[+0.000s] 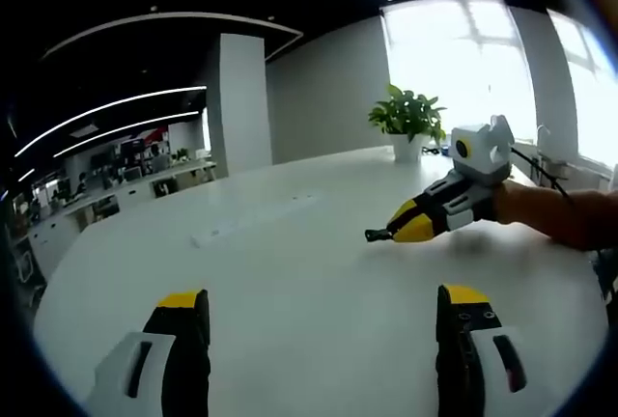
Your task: Snap the two parts of the plastic buckle together until the buckle closes and remains connected.
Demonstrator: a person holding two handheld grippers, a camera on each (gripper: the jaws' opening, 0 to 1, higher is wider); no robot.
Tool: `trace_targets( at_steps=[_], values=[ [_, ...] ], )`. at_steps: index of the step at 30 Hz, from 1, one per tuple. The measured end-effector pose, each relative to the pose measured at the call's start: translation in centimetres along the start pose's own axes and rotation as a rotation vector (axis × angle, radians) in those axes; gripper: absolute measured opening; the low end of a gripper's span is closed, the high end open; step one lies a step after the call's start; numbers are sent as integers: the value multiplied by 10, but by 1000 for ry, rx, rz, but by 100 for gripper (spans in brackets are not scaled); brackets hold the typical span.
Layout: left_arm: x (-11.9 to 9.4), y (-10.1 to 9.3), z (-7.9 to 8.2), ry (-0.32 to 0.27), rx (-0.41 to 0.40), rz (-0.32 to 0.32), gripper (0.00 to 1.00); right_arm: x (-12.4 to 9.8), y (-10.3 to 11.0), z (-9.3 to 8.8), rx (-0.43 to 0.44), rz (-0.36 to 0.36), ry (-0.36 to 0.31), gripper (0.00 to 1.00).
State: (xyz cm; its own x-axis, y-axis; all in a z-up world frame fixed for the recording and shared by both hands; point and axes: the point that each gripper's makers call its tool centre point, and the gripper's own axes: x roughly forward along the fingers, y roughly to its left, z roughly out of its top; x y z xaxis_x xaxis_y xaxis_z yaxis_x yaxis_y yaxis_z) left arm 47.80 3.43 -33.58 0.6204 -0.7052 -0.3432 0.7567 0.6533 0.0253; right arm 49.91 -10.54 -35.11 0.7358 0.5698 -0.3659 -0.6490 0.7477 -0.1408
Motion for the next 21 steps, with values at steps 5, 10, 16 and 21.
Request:
trace_targets(
  at_steps=[5, 10, 16, 21],
  values=[
    [0, 1, -2, 5, -6, 0, 99, 8, -5, 4, 8, -10, -6, 9],
    [-1, 3, 0, -1, -7, 8, 99, 17, -9, 6, 10, -11, -2, 9],
    [-1, 2, -2, 5, -11, 2, 99, 27, -13, 7, 6, -6, 6, 9],
    [0, 0, -1, 4, -8, -2, 98, 28, -14, 8, 6, -7, 7, 9]
  ],
)
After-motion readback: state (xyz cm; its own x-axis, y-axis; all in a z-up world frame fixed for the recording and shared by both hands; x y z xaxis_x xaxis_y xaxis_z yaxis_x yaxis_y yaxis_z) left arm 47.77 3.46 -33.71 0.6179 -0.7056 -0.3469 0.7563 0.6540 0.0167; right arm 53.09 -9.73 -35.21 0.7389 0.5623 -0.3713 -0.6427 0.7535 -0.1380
